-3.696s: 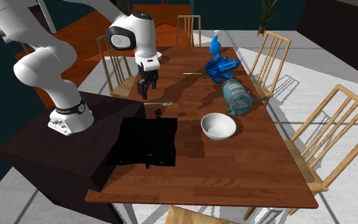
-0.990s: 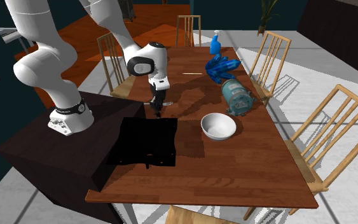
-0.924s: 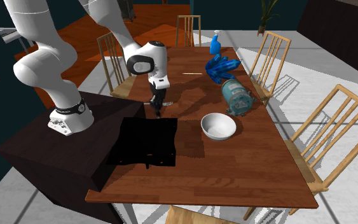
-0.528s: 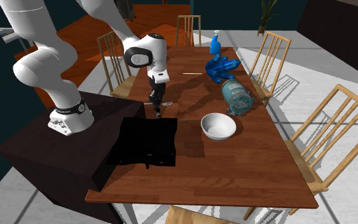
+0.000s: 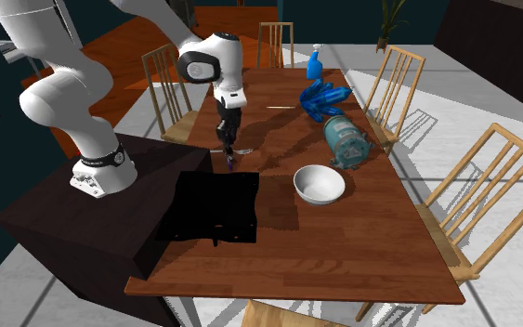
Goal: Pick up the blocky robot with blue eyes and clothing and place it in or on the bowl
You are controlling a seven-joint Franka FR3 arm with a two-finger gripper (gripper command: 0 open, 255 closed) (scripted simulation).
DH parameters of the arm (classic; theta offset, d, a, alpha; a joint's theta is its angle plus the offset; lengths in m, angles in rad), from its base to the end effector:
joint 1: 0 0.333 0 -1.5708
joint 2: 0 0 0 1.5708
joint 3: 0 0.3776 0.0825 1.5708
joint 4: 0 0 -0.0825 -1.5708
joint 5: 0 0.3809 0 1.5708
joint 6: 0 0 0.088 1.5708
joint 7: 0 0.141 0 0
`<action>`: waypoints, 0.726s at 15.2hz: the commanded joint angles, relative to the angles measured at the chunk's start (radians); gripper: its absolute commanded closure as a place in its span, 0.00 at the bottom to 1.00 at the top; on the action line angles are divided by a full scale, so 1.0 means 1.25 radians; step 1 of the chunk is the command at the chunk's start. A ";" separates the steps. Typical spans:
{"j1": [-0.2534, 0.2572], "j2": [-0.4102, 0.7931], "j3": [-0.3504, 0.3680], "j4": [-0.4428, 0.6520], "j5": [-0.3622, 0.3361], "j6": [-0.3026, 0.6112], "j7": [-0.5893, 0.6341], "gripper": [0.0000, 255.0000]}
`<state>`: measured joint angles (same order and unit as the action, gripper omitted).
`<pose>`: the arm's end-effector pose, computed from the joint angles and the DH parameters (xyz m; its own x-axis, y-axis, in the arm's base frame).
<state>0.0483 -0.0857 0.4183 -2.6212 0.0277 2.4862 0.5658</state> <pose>0.3715 0.1858 0.3020 0.9915 -0.1244 -0.0370 -0.1227 -0.9914 0.0462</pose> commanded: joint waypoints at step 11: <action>-0.017 0.022 -0.014 0.155 -0.019 -0.135 -0.015 1.00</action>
<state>0.0317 -0.0767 0.4025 -2.4586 0.0150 2.3319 0.5459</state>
